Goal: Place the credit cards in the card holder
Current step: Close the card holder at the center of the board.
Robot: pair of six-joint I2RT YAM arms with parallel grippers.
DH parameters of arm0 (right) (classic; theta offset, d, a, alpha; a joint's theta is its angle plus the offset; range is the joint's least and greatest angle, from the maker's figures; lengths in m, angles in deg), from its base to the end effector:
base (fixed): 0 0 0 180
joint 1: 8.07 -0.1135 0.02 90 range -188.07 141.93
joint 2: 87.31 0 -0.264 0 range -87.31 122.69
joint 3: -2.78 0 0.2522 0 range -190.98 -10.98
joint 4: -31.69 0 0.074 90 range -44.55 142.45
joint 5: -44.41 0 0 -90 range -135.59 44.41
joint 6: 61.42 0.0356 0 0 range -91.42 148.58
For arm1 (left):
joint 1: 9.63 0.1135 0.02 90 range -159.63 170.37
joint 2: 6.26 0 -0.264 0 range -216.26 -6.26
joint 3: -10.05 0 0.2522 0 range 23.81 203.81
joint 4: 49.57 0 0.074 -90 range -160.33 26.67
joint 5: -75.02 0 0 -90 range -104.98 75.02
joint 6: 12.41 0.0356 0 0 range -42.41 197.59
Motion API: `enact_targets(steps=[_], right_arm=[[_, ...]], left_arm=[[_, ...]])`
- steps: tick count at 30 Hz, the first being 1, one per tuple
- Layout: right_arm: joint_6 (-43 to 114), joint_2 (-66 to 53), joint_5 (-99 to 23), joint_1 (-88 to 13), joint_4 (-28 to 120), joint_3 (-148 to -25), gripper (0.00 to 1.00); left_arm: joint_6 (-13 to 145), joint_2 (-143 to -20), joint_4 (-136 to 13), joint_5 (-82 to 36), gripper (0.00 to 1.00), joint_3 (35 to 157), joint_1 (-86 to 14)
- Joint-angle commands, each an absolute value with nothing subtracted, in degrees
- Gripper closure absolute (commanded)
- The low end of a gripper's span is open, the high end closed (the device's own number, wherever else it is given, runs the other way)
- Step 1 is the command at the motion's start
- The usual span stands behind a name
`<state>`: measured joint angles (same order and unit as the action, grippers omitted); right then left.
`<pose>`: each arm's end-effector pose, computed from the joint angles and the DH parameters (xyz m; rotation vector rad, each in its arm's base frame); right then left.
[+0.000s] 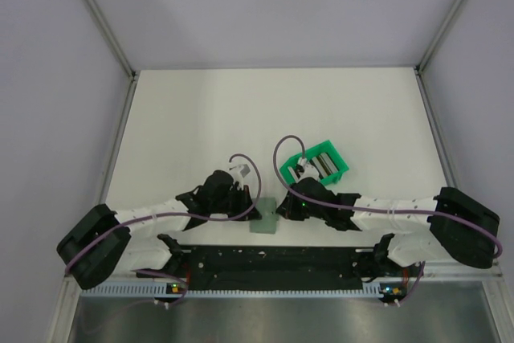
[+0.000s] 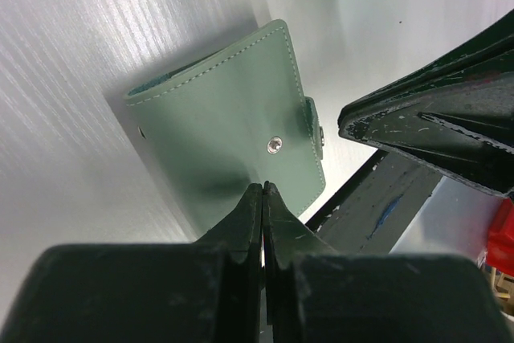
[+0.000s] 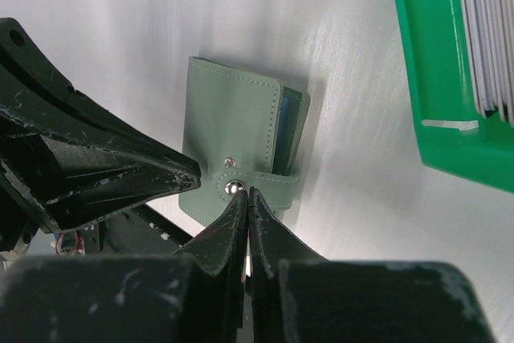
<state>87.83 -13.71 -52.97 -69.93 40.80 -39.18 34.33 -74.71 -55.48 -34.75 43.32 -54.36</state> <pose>0.1186 0.2121 0.1631 0.0167 2.4641 0.9051 0.1408 -0.1565 0.1431 0.2327 2.5246 -1.1152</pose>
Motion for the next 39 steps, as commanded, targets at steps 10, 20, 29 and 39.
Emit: enact_targets(steps=[10, 20, 29, 39], right_arm=[[88.44, -13.66, -53.33, -70.64, 39.21, -40.42, 1.0], [88.44, -12.43, -52.71, -70.91, 38.24, -40.77, 1.0], [88.35, -12.34, -52.62, -71.0, 38.24, -41.04, 1.0], [88.17, -10.85, -52.1, -71.0, 37.89, -41.83, 1.0]], left_arm=[[34.88, -74.03, -52.09, -37.21, 0.99, 44.12, -54.54], [33.47, -75.34, -48.22, -38.88, 0.98, 42.62, -54.54], [33.56, -75.61, -48.74, -37.66, 0.98, 40.08, -54.72], [33.65, -76.31, -48.83, -36.95, 0.99, 39.72, -54.72]])
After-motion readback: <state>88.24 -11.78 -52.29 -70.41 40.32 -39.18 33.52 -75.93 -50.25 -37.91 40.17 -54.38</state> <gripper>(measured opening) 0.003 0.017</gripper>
